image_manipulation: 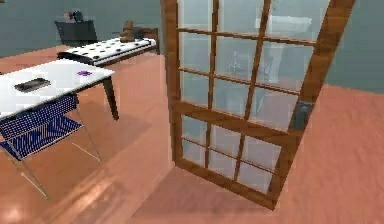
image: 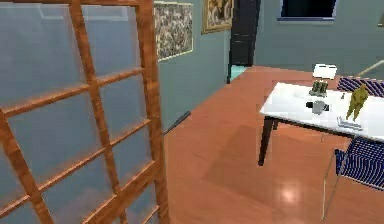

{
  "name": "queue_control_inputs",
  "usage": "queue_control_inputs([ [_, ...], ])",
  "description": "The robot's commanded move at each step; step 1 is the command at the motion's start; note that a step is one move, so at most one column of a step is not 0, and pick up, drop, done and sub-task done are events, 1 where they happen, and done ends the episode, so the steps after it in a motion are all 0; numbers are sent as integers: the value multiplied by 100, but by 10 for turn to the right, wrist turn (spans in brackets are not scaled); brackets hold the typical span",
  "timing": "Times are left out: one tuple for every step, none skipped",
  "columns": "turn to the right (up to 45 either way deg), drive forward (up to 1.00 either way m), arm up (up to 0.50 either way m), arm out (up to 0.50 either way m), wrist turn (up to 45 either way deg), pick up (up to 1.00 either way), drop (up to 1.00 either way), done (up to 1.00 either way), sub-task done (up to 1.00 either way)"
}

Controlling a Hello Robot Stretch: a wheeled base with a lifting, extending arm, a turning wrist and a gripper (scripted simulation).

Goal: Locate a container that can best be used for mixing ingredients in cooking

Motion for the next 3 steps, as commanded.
queue_control_inputs([
  [120, 0, 0, 0, 0, 0, 0, 0, 0],
  [0, 100, 0, 0, 0, 0, 0, 0, 0],
  [270, 0, 0, 0, 0, 0, 0, 0, 0],
])
